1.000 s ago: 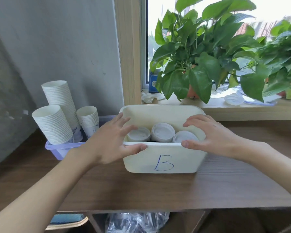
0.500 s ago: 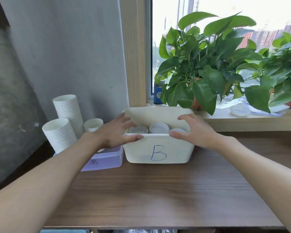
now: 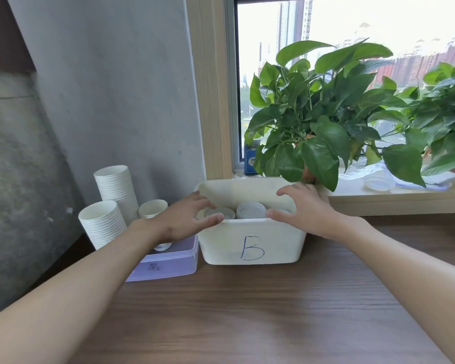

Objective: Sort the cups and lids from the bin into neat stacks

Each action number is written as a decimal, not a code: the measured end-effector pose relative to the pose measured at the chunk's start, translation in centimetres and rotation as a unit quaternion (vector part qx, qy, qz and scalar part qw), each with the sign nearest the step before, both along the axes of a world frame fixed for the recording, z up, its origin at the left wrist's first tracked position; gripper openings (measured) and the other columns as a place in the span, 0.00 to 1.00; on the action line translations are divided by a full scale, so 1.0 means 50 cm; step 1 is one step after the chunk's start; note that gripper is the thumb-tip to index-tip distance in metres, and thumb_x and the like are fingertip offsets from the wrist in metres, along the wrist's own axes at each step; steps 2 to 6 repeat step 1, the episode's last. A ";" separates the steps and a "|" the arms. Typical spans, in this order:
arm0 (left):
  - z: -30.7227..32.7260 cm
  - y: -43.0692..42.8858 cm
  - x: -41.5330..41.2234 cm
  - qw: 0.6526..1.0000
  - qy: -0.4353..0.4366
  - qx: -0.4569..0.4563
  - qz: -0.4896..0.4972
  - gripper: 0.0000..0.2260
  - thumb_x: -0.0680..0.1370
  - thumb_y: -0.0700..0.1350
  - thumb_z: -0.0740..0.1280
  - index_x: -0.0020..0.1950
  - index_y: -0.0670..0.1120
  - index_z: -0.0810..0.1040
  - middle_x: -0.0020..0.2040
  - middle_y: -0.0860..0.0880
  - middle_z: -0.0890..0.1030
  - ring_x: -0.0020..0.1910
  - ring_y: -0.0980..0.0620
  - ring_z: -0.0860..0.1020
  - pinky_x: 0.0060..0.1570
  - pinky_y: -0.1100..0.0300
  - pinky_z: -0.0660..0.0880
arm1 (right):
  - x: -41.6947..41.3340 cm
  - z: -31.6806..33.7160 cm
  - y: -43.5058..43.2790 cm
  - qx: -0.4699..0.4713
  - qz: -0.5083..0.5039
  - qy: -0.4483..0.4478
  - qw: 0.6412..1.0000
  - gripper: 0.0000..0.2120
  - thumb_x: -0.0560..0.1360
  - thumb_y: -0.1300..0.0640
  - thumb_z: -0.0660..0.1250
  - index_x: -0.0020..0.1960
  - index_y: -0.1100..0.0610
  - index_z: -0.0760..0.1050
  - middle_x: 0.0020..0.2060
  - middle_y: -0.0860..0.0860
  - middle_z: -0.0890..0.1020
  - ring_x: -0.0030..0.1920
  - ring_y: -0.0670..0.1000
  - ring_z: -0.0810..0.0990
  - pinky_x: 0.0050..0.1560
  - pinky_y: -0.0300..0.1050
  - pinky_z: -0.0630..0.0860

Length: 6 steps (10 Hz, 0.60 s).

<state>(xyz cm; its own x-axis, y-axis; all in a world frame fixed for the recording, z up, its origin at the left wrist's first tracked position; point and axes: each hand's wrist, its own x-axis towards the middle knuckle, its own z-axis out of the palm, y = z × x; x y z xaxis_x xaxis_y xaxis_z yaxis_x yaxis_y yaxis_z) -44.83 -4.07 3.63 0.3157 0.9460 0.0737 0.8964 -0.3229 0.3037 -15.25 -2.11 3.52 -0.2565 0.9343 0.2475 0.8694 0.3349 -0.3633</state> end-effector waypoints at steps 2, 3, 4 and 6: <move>0.031 -0.006 -0.003 0.995 -0.094 0.039 0.012 0.23 0.79 0.65 0.59 0.62 0.50 0.79 0.59 0.54 0.79 0.57 0.55 0.75 0.58 0.60 0.70 | -0.022 0.012 0.018 0.021 0.037 0.078 0.996 0.25 0.72 0.34 0.63 0.64 0.47 0.72 0.61 0.45 0.74 0.66 0.50 0.67 0.68 0.55 0.63; 0.031 -0.006 -0.003 0.995 -0.094 0.039 0.012 0.23 0.79 0.65 0.59 0.62 0.50 0.79 0.59 0.54 0.79 0.57 0.55 0.75 0.58 0.60 0.70 | -0.022 0.012 0.018 0.021 0.037 0.078 0.996 0.25 0.72 0.34 0.63 0.64 0.47 0.72 0.61 0.45 0.74 0.66 0.50 0.67 0.68 0.55 0.63; 0.031 -0.006 -0.003 0.995 -0.094 0.039 0.012 0.23 0.79 0.65 0.59 0.62 0.50 0.79 0.59 0.54 0.79 0.57 0.55 0.75 0.58 0.60 0.70 | -0.022 0.012 0.018 0.021 0.037 0.078 0.996 0.25 0.72 0.34 0.63 0.64 0.47 0.72 0.61 0.45 0.74 0.66 0.50 0.67 0.68 0.55 0.63; 0.031 -0.006 -0.003 0.995 -0.094 0.039 0.012 0.23 0.79 0.65 0.59 0.62 0.50 0.79 0.59 0.54 0.79 0.57 0.55 0.75 0.58 0.60 0.70 | -0.022 0.012 0.018 0.021 0.037 0.078 0.996 0.25 0.72 0.34 0.63 0.64 0.47 0.72 0.61 0.45 0.74 0.66 0.50 0.67 0.68 0.55 0.63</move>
